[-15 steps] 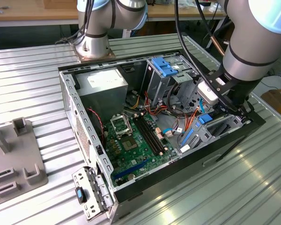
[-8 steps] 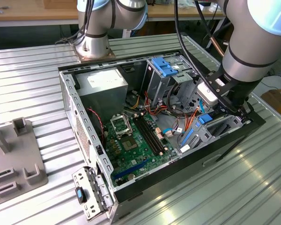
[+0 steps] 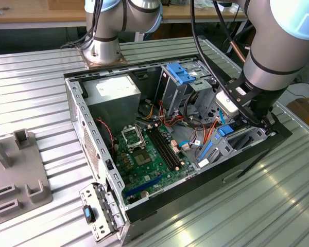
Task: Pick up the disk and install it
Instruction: 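Insert the first disk wire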
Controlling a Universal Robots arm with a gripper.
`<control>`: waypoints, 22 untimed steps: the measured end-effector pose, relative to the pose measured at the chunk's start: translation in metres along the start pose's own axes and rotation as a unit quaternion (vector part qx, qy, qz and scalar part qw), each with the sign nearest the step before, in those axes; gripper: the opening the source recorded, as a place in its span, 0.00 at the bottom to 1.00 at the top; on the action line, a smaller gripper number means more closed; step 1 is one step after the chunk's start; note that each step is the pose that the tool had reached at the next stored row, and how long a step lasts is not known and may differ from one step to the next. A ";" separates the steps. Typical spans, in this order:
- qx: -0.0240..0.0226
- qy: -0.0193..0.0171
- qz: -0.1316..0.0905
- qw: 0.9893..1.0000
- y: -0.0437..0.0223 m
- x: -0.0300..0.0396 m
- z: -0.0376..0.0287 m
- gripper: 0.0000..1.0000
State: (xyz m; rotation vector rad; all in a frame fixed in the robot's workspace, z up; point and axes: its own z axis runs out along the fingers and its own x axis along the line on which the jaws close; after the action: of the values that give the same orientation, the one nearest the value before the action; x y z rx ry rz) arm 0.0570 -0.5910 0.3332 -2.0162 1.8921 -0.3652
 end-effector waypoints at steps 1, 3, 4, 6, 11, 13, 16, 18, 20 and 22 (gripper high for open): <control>0.001 0.000 0.000 1.000 0.0002 0.0000 0.0005 0.16; 0.002 0.000 0.000 1.000 0.0003 0.0001 0.0007 0.16; 0.002 0.000 0.000 1.000 0.0007 0.0001 0.0007 0.16; 0.002 0.000 0.000 1.000 0.0013 0.0000 0.0004 0.16; 0.003 0.000 0.000 1.000 0.0023 0.0009 0.0019 0.16; 0.003 0.000 0.000 1.000 0.0024 0.0014 0.0022 0.16; 0.003 0.000 0.000 1.000 0.0028 0.0021 0.0030 0.16; 0.003 0.000 0.000 1.000 0.0028 0.0021 0.0029 0.16; 0.003 0.000 0.000 1.000 0.0031 0.0022 0.0037 0.16; 0.003 0.001 0.000 1.000 0.0040 0.0026 0.0055 0.16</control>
State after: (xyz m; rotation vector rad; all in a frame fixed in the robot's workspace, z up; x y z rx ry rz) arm 0.0559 -0.5933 0.3264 -2.0126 1.8893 -0.3715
